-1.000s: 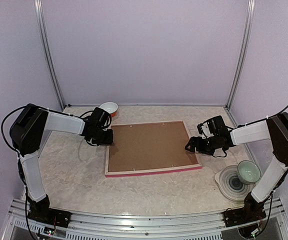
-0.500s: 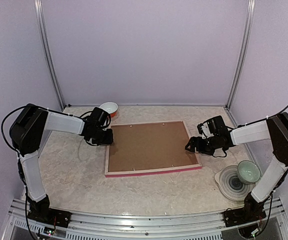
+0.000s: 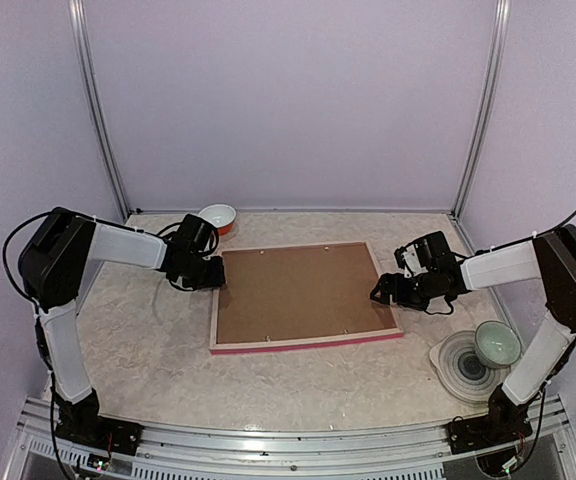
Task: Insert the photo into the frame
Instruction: Press the fastener onto the backboard.
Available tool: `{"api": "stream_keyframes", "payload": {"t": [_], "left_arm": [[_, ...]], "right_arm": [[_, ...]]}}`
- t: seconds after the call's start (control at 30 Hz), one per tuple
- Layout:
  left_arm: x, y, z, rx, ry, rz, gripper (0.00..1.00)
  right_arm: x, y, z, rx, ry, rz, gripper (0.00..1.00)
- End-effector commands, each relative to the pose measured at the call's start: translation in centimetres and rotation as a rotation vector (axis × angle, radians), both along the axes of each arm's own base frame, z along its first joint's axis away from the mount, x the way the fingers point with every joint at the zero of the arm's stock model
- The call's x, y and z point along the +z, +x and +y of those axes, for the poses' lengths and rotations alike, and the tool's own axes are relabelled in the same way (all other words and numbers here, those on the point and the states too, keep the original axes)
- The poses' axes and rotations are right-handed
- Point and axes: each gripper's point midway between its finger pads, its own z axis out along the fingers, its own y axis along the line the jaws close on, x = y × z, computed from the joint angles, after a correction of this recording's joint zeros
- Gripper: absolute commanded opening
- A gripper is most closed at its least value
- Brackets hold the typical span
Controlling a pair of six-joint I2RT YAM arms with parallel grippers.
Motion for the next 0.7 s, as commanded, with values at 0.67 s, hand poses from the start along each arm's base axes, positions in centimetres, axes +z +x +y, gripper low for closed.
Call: {"api": "stream_keyframes", "payload": {"t": [0.67], "left_arm": [[-0.94,-0.40,0.45,0.006,0.010,0.018,0.25]], "right_arm": [[-0.41,-0.46,-0.71,-0.007,-0.018,0.019,0.88]]}}
